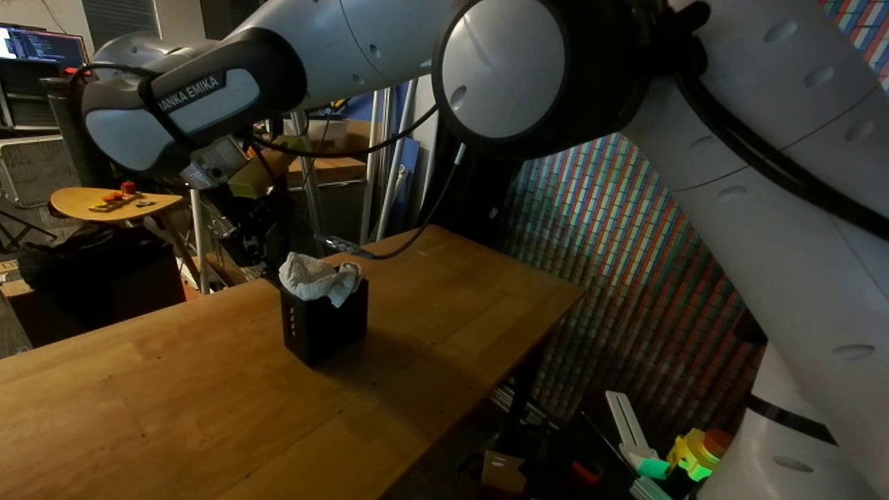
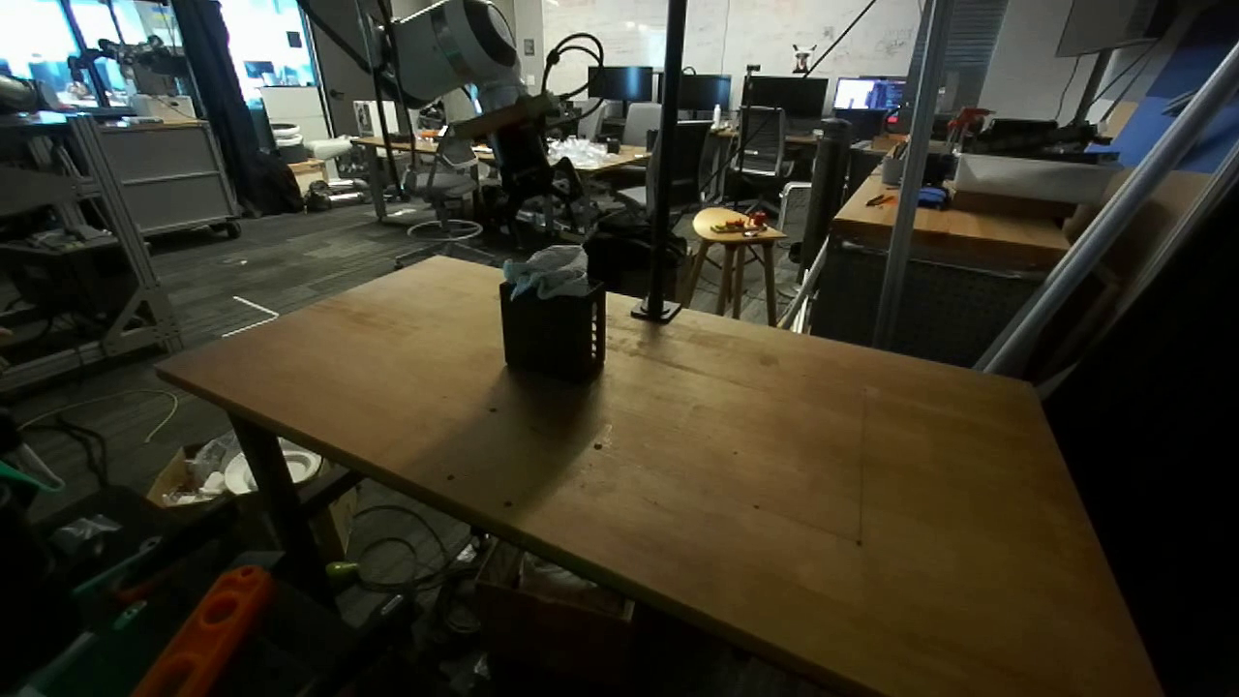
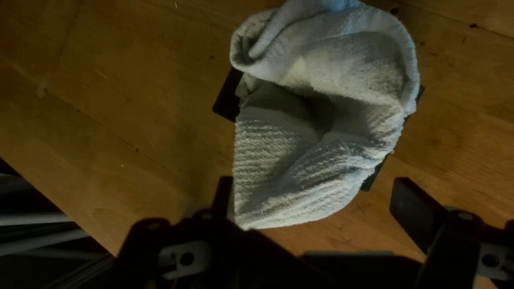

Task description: Put the towel in the box

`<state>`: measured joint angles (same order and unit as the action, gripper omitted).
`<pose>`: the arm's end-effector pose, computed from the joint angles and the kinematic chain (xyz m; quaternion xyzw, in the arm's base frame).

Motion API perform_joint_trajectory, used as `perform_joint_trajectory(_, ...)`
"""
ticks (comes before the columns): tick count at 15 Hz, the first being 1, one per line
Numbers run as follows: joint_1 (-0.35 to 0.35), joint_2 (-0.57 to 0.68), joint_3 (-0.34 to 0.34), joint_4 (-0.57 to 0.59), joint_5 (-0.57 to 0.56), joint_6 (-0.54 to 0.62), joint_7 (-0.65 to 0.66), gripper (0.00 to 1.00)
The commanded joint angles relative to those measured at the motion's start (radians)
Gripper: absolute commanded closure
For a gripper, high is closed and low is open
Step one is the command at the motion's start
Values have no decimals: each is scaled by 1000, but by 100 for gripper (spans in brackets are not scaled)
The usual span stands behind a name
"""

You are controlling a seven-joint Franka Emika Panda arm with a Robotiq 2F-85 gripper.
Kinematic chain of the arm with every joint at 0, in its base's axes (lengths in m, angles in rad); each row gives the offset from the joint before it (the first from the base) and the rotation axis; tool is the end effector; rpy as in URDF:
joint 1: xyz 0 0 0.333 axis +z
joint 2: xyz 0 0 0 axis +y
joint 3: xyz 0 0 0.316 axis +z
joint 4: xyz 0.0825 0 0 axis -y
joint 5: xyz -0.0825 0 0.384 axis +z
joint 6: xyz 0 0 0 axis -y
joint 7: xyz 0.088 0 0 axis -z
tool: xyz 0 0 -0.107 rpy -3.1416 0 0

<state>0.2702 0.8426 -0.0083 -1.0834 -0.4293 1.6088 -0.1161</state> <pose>0.7188 0.1500 0.3055 0.9389 0.2228 -0.1383 0.2228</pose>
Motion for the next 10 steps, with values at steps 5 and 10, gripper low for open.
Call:
perform_joint_trajectory(5, 48, 102, -58, 182, -74, -89, 78, 0)
perform_joint_trajectory(10, 46, 174, -81, 262, -75, -127, 128, 0)
